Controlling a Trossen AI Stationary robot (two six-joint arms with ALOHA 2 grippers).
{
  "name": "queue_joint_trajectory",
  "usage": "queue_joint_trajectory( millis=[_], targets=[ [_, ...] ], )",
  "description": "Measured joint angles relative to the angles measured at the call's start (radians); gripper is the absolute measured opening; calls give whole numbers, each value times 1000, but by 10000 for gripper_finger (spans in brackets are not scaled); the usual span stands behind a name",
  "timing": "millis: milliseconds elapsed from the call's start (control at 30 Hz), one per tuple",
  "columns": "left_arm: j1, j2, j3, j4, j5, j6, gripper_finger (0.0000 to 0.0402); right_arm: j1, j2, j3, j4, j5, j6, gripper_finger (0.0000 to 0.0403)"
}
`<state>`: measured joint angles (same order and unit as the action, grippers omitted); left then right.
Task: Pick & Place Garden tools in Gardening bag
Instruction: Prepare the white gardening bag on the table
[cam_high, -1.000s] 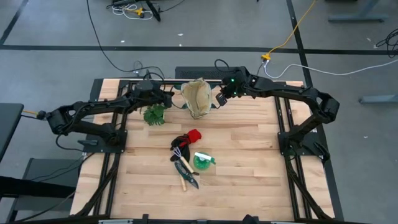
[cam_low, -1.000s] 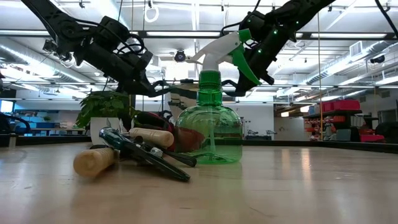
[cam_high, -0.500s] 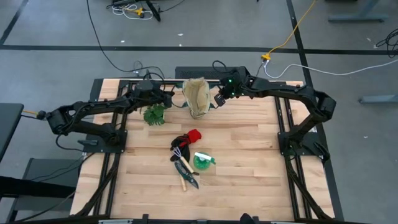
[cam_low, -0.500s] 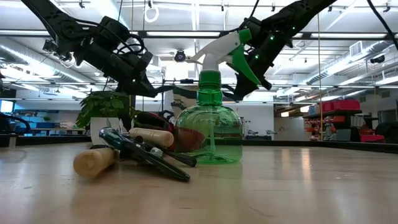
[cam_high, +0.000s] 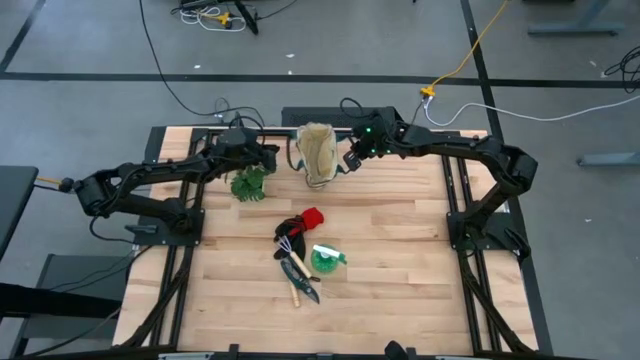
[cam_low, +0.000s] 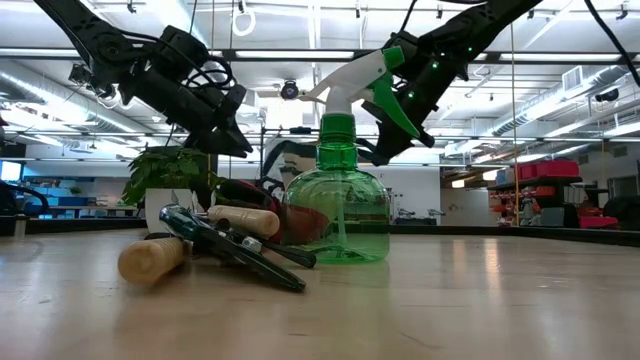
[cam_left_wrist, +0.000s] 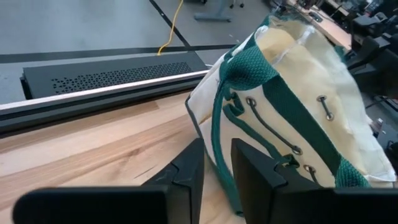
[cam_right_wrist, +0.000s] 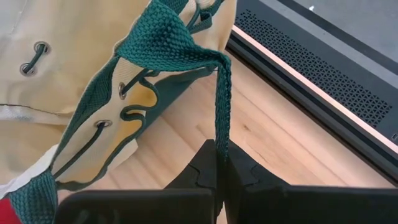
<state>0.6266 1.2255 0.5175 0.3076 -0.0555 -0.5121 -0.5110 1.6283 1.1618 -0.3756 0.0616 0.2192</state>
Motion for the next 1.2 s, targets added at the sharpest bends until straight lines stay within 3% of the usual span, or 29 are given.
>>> queue_joint_trajectory(
  millis=[233, 700, 967, 1200],
  targets=[
    [-2, 0, 1, 154, 109, -1, 87, 0, 0, 0, 1, 0, -10, 2],
    [-73, 14, 43, 267, 147, -21, 87, 0, 0, 0, 18, 0, -9, 2],
    [-120, 191, 202, 229, 150, 26, 87, 0, 0, 0, 17, -2, -8, 2],
    [-138, 381, 362, 190, 235, 26, 87, 0, 0, 0, 14, -2, -8, 2]
  ],
)
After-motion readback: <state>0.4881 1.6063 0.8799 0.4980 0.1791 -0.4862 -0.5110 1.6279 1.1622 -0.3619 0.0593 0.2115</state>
